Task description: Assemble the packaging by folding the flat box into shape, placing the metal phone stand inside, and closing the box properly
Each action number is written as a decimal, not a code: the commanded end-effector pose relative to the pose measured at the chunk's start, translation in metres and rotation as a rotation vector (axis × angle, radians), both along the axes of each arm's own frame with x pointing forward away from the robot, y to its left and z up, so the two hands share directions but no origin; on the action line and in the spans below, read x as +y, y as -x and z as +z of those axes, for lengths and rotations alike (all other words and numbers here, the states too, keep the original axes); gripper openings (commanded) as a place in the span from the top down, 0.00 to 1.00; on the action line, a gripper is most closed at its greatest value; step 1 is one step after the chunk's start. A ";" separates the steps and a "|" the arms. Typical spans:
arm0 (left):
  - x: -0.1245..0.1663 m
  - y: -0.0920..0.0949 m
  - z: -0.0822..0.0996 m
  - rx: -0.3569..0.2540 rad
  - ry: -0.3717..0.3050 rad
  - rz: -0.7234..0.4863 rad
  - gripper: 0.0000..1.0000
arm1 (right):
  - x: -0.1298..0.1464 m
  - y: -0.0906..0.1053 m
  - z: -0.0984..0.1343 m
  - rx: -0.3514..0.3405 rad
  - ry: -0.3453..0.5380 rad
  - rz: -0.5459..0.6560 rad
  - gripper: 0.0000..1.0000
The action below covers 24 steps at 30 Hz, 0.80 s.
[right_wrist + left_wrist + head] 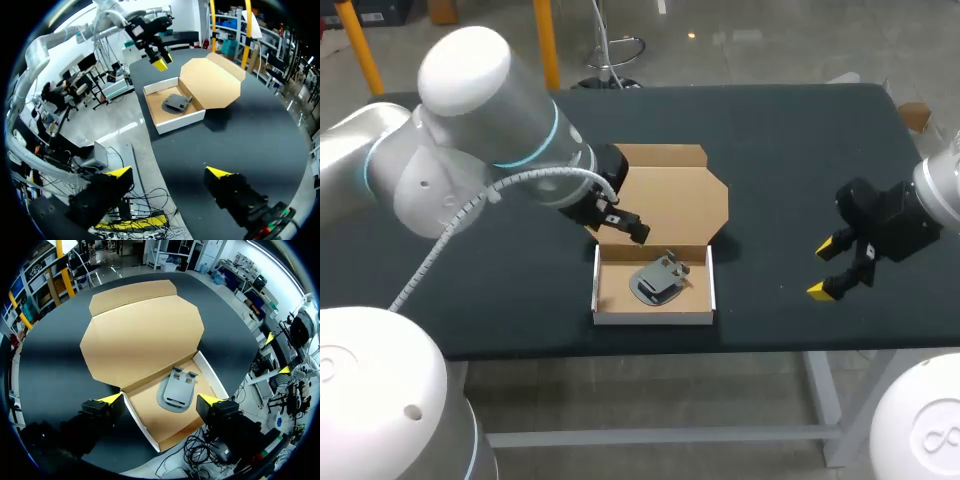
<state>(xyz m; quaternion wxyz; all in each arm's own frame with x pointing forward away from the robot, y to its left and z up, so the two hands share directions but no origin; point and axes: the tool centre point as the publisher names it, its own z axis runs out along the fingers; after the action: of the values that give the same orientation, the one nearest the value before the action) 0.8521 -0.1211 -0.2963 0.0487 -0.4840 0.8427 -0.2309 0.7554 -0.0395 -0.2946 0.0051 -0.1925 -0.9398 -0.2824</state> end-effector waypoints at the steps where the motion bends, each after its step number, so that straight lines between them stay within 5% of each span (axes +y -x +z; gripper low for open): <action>1: 0.015 -0.008 0.003 0.048 0.126 -0.114 0.00 | -0.001 0.001 0.001 0.000 -0.004 0.002 0.00; 8: 0.033 -0.032 0.014 0.016 0.209 -0.208 0.00 | -0.001 0.001 0.001 0.000 -0.004 0.002 0.00; 24: 0.033 -0.032 0.014 0.016 0.209 -0.208 0.00 | -0.001 0.001 0.001 0.000 -0.004 0.002 0.00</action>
<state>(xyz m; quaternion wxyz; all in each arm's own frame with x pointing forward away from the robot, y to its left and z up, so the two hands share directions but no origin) 0.8851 -0.0874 -0.2834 -0.0351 -0.3970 0.8596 -0.3197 0.7554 -0.0394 -0.2947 0.0052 -0.1924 -0.9398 -0.2823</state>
